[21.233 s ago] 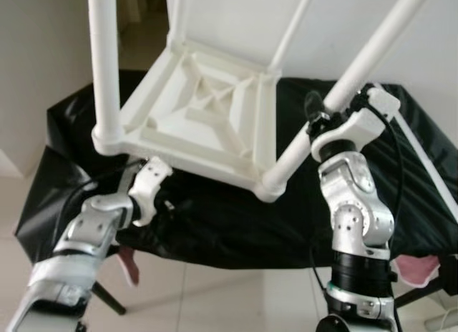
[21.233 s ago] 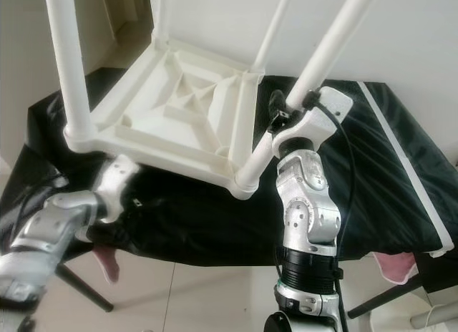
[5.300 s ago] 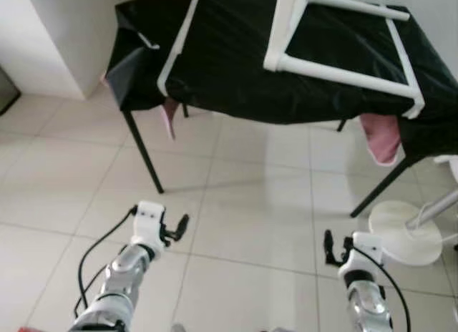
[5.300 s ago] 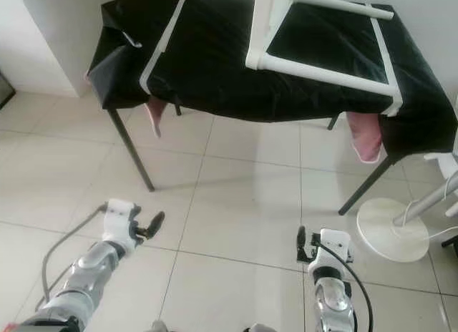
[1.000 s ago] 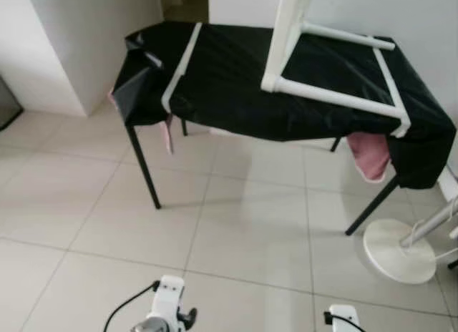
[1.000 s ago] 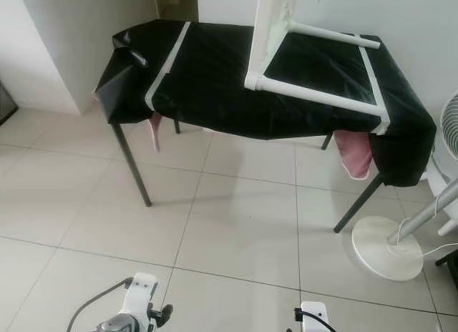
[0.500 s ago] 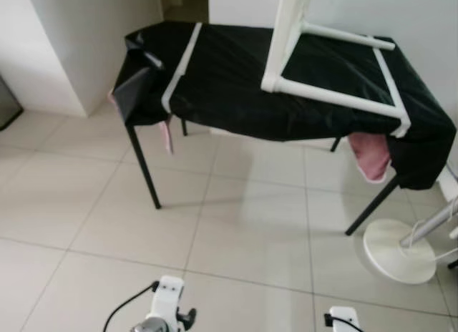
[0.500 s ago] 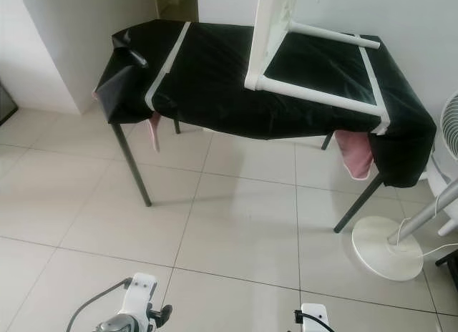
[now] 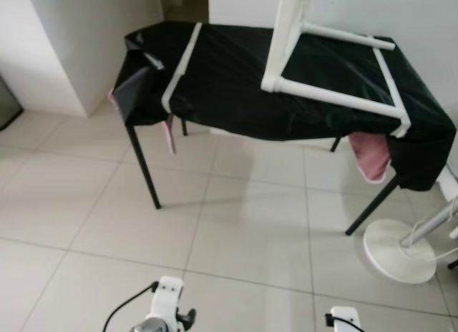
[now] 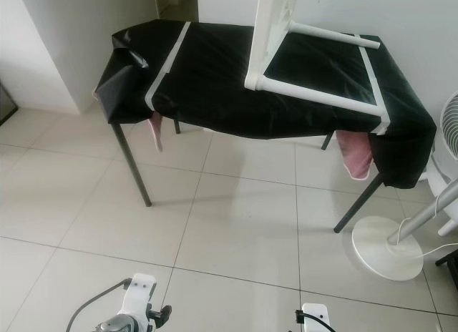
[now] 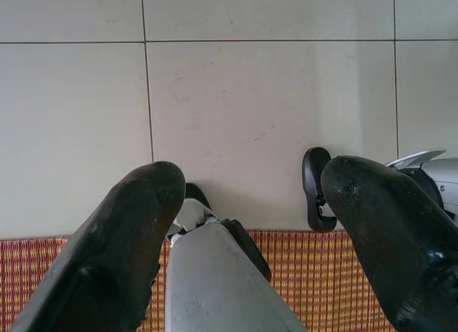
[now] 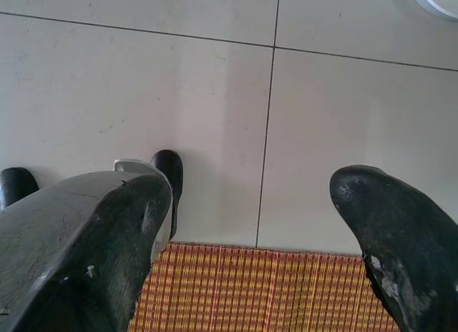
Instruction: Building children table
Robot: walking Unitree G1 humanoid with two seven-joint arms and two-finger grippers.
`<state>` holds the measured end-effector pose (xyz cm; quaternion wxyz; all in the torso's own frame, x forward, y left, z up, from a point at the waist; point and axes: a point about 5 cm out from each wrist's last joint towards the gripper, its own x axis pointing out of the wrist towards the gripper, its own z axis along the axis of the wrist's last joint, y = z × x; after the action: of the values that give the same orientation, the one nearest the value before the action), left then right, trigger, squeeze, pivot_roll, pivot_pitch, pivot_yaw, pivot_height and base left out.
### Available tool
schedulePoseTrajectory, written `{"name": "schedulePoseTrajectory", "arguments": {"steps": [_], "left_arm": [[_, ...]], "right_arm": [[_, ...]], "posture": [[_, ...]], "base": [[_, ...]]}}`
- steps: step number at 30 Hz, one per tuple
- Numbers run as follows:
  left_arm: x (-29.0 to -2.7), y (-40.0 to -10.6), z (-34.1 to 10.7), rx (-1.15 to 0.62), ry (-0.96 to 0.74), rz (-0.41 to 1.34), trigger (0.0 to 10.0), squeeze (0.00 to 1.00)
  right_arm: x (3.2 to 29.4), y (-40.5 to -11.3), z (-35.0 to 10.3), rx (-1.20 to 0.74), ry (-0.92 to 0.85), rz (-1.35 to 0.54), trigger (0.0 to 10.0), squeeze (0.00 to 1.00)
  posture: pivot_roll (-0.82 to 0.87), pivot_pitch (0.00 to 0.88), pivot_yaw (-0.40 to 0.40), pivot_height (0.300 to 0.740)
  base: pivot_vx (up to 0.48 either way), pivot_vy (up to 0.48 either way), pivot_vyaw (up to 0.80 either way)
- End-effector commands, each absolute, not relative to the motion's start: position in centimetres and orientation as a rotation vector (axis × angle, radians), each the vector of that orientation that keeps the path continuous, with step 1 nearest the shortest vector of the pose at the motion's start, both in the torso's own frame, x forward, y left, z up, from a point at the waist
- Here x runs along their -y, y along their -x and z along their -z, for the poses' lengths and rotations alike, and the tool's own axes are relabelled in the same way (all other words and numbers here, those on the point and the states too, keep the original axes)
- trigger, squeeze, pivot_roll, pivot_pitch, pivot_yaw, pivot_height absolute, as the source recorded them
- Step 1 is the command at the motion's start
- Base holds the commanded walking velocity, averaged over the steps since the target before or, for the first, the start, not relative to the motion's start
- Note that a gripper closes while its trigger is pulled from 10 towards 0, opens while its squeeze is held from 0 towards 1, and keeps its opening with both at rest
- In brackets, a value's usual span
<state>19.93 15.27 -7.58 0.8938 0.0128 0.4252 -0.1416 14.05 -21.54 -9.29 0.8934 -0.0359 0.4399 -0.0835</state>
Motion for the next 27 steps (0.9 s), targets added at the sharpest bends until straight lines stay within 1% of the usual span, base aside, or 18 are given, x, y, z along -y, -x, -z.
{"name": "schedulePoseTrajectory", "arguments": {"steps": [1, 27], "left_arm": [[-15.83, -19.52, 7.9, -0.906, -0.064, 0.216, 10.0, 0.0], [-16.16, -19.57, 7.85, -0.901, -0.052, 0.201, 10.0, 0.0]], "right_arm": [[21.48, -13.38, 9.6, -0.944, 0.063, 0.178, 10.0, 0.0], [21.08, -13.15, 9.77, -0.952, 0.041, 0.187, 10.0, 0.0]], "posture": [[0.0, 0.0, -0.043, 0.74], [0.01, 0.016, -0.037, 0.74]], "base": [[0.0, 0.0, 0.0], [0.0, 0.0, 0.0]]}}
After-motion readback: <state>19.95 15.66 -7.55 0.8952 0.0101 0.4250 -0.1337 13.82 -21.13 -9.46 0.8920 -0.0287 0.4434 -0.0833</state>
